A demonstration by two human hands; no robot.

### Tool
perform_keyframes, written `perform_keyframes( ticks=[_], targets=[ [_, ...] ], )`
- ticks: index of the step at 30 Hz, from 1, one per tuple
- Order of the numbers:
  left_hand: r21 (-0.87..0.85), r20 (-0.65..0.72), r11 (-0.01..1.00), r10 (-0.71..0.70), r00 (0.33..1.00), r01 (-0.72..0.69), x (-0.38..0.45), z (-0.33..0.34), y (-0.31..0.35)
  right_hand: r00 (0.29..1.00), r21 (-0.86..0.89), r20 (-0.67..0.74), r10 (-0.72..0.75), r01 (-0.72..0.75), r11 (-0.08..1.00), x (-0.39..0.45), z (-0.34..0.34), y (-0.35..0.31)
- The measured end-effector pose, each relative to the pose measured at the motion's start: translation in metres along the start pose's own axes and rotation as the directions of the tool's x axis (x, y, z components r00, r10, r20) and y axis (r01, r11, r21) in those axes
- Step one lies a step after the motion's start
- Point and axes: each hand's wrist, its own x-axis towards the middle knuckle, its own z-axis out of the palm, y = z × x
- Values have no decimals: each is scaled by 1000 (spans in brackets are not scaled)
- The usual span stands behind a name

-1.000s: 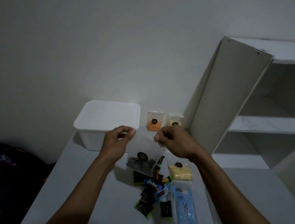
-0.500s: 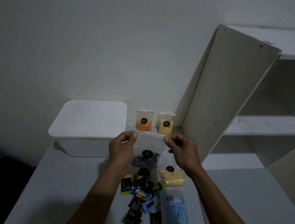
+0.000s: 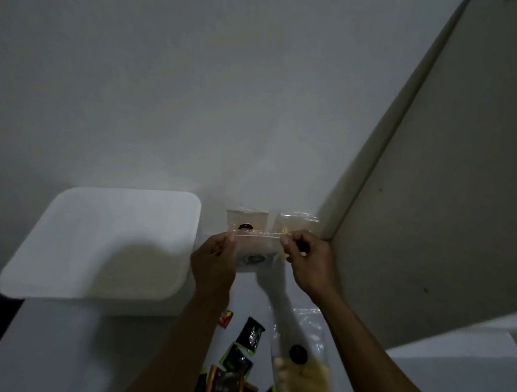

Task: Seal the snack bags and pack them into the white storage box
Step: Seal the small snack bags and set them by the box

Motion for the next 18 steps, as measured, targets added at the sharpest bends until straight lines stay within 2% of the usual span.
perform_keyframes(
  ticks=[9, 12, 13, 15, 18],
  targets=[
    [-26, -74, 992, -126, 989, 124, 31, 12, -8, 996, -30, -87, -8, 6, 1000, 14, 20, -3],
    [-9, -29, 994, -109, 994, 109, 27, 11, -2, 987, -26, -164, -1, -3, 1000, 9, 21, -14],
    [-39, -11, 992, -118, 993, 117, 27, 13, 0, 987, -28, -161, 17, -22, 999, 10, 20, -17],
    [71, -78, 959, -268, 960, 273, 33, 32, -67, 957, -68, -138, 255, -266, 962, 13, 37, 56],
    [33, -128, 942, -327, 936, 334, 33, 28, -72, 957, -116, -146, 251, -268, 956, 0, 34, 60]
  ],
)
